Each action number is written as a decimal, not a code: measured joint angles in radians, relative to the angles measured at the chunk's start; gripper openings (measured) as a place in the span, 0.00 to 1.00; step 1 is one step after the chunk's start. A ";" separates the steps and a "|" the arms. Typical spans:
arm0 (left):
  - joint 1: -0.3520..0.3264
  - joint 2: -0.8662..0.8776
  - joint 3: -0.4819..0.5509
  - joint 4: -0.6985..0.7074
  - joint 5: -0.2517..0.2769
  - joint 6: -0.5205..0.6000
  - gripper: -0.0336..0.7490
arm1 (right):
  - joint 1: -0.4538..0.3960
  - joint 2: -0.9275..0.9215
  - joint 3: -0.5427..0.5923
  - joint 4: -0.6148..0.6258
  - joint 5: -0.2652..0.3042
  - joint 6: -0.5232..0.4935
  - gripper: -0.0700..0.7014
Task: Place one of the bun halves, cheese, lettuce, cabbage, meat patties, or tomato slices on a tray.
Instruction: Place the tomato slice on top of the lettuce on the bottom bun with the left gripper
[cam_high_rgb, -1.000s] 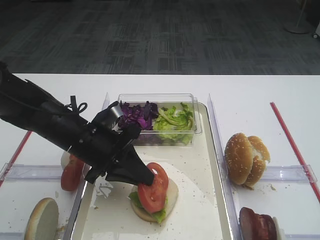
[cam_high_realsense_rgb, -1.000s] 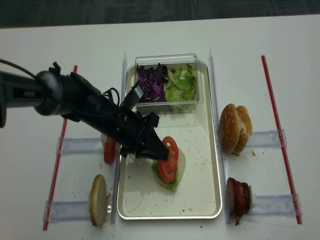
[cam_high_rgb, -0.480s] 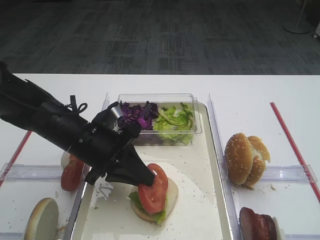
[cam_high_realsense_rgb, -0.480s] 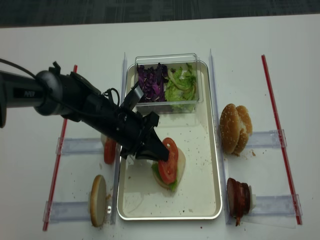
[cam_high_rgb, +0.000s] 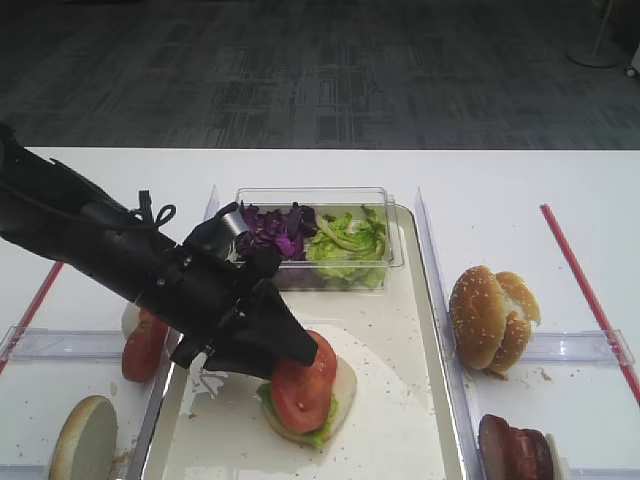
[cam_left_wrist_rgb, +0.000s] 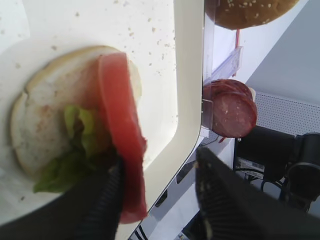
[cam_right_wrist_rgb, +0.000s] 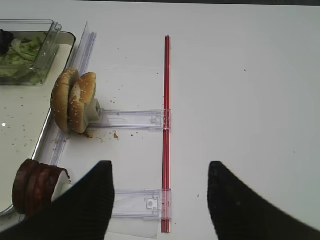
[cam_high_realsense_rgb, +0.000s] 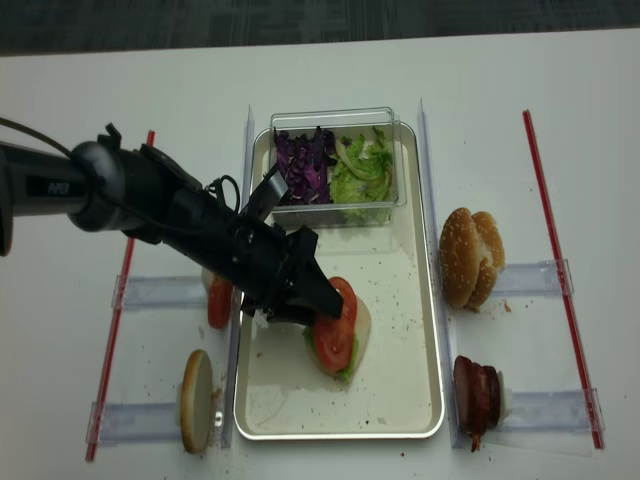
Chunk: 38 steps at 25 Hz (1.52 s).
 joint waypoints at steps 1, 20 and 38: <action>0.000 0.000 0.000 0.000 0.003 0.002 0.43 | 0.000 0.000 0.000 0.000 0.000 0.000 0.67; 0.000 0.000 0.000 0.000 0.021 0.063 0.88 | 0.000 0.000 0.000 0.000 0.000 0.002 0.67; 0.000 0.000 -0.009 0.095 0.023 0.063 0.89 | 0.000 0.000 0.000 0.000 0.000 0.002 0.67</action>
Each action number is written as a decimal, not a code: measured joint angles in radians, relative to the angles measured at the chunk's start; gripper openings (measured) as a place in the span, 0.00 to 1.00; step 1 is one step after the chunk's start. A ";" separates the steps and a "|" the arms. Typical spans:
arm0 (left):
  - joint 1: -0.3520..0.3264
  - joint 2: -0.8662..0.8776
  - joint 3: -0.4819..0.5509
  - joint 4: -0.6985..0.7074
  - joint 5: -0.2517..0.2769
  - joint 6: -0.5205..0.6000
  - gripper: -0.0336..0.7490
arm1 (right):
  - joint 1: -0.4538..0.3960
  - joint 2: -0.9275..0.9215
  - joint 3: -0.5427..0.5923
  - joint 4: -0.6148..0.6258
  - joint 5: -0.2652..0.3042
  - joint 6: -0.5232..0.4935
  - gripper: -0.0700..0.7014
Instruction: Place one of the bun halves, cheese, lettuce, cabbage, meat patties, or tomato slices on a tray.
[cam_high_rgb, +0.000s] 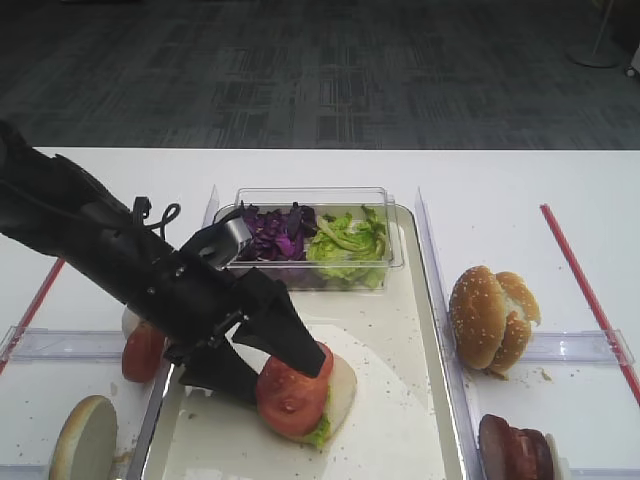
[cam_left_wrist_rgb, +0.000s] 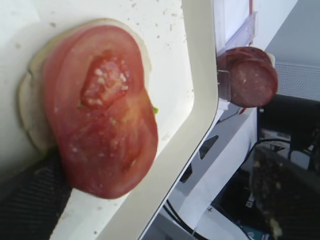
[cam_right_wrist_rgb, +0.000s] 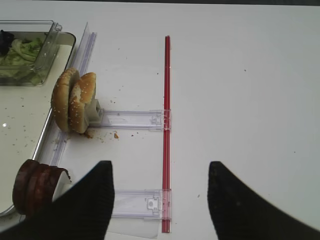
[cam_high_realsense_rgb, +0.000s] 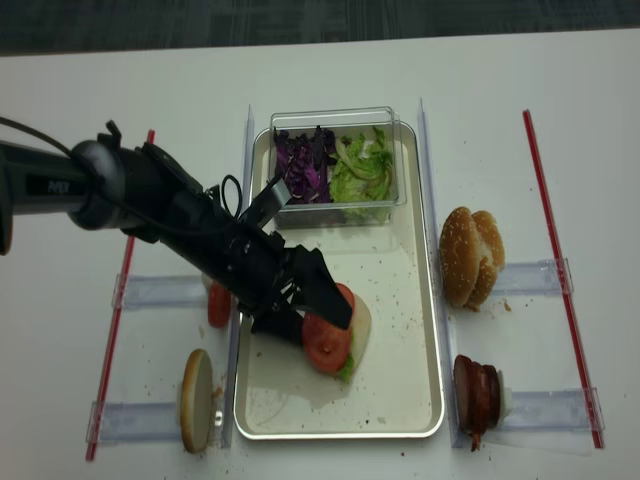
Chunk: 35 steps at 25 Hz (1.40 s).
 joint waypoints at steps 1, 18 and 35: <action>0.000 0.000 -0.009 0.021 0.000 0.000 0.89 | 0.000 0.000 0.000 0.000 0.000 0.000 0.67; -0.011 -0.002 -0.341 0.379 0.019 -0.308 0.89 | 0.000 0.000 0.000 0.000 0.000 0.000 0.67; -0.175 -0.019 -0.589 1.037 0.053 -0.709 0.89 | 0.000 0.000 0.000 0.000 0.000 0.000 0.67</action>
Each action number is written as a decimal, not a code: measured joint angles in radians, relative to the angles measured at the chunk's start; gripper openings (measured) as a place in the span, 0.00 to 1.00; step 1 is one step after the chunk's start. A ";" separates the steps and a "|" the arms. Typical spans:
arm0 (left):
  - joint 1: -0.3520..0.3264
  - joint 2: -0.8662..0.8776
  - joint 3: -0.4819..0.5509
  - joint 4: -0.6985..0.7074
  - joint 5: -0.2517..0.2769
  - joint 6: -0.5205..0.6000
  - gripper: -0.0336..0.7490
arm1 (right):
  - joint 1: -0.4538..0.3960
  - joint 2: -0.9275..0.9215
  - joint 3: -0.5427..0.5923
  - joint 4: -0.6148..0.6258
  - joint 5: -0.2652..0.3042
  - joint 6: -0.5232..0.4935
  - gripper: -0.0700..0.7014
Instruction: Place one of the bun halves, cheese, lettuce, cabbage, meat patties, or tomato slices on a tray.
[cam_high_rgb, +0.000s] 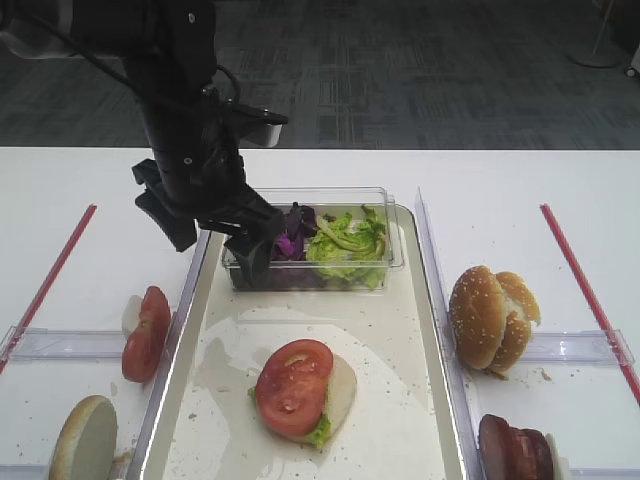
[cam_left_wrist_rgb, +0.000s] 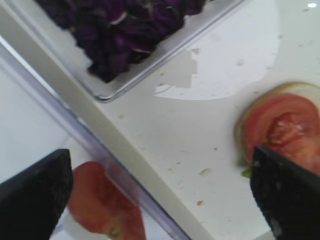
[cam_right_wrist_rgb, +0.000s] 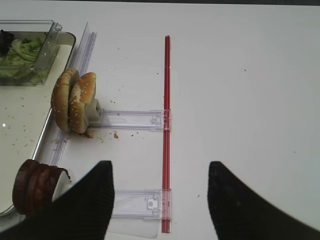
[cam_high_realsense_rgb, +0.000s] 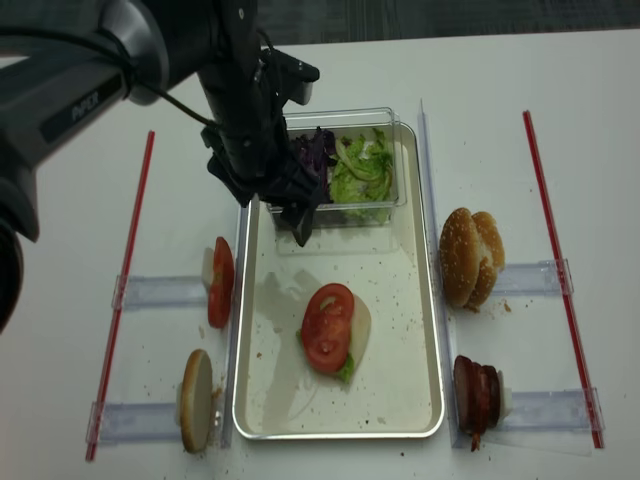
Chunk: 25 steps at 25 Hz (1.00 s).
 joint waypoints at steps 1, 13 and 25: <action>-0.001 0.000 0.000 0.040 0.000 -0.018 0.89 | 0.000 0.000 0.000 0.000 0.000 0.000 0.67; -0.002 0.000 0.000 0.080 0.002 -0.041 0.89 | 0.000 0.000 0.000 0.000 0.000 0.000 0.67; 0.151 0.000 -0.009 0.108 0.002 -0.074 0.89 | 0.000 0.000 0.000 0.000 0.000 0.000 0.67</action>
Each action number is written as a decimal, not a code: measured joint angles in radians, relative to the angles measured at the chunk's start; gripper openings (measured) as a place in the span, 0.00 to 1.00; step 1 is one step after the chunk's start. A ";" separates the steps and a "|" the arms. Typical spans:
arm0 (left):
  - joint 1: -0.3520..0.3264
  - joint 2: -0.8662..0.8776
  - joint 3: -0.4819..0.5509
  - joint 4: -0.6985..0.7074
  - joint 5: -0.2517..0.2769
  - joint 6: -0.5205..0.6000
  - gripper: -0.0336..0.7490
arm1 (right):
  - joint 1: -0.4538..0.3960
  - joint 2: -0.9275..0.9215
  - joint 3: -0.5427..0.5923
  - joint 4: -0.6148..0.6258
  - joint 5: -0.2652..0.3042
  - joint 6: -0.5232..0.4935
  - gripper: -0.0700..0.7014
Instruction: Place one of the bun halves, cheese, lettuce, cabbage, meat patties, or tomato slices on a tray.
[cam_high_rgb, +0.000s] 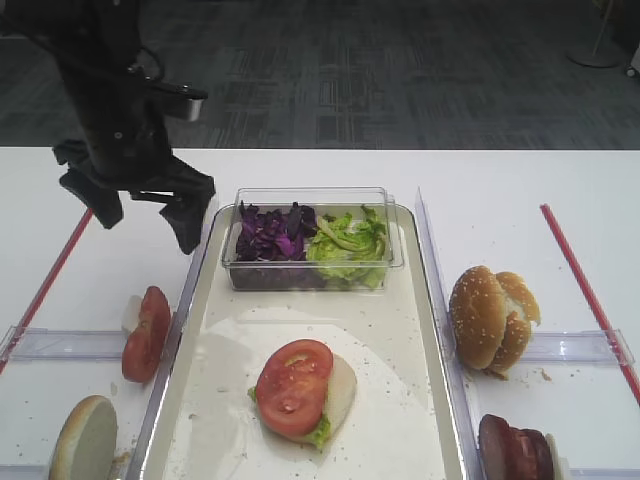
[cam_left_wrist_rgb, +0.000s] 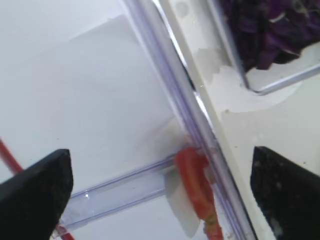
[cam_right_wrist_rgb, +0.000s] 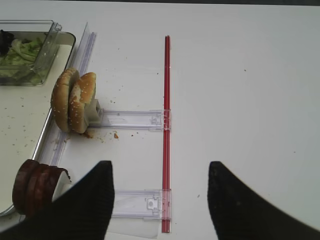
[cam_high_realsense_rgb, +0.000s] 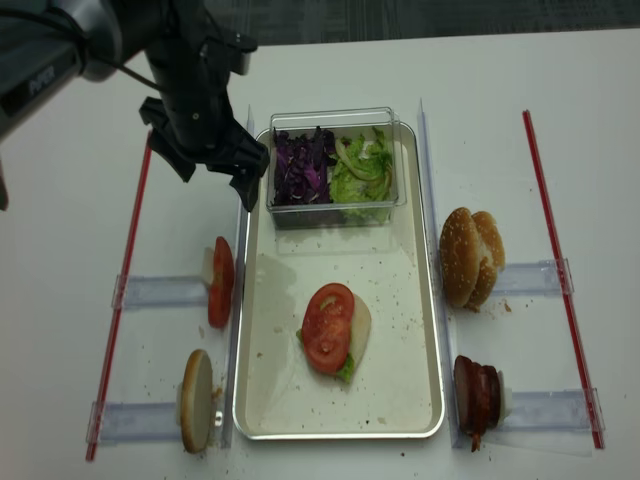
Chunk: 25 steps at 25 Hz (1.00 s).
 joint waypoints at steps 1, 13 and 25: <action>0.021 0.000 0.000 0.000 0.000 -0.006 0.89 | 0.000 0.000 0.000 0.000 0.000 0.000 0.67; 0.195 0.000 0.000 0.020 0.000 -0.045 0.89 | 0.000 0.000 0.000 0.000 0.000 -0.002 0.67; 0.274 0.000 0.000 0.041 0.000 -0.055 0.89 | 0.000 0.000 0.000 0.000 0.000 -0.004 0.67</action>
